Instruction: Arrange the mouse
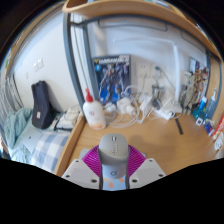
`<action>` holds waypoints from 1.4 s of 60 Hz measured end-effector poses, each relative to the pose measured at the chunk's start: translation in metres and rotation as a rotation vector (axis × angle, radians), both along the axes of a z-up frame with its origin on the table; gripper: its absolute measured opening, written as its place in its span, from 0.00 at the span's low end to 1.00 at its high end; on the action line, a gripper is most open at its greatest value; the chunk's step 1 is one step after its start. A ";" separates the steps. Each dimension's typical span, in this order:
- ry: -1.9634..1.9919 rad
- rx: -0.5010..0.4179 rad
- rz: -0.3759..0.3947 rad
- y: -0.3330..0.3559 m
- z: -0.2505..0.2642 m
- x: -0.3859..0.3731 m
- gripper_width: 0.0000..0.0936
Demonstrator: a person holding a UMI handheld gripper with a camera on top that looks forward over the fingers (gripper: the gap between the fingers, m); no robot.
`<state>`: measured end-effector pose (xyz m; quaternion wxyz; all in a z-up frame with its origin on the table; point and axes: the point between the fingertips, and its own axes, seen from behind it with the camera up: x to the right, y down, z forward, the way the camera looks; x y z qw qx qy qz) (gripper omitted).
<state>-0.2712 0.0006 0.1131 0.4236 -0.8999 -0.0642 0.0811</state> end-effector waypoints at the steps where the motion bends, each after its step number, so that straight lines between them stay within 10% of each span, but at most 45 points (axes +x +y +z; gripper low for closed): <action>1: -0.006 -0.019 0.005 -0.003 -0.011 -0.005 0.31; 25: -0.112 -0.176 0.002 -0.047 -0.128 -0.023 0.32; 40: -0.074 -0.235 -0.038 -0.054 -0.131 -0.024 0.60; 47: -0.062 -0.190 -0.059 -0.050 -0.095 -0.014 0.91; 84: -0.034 0.141 -0.182 -0.057 0.188 0.182 0.90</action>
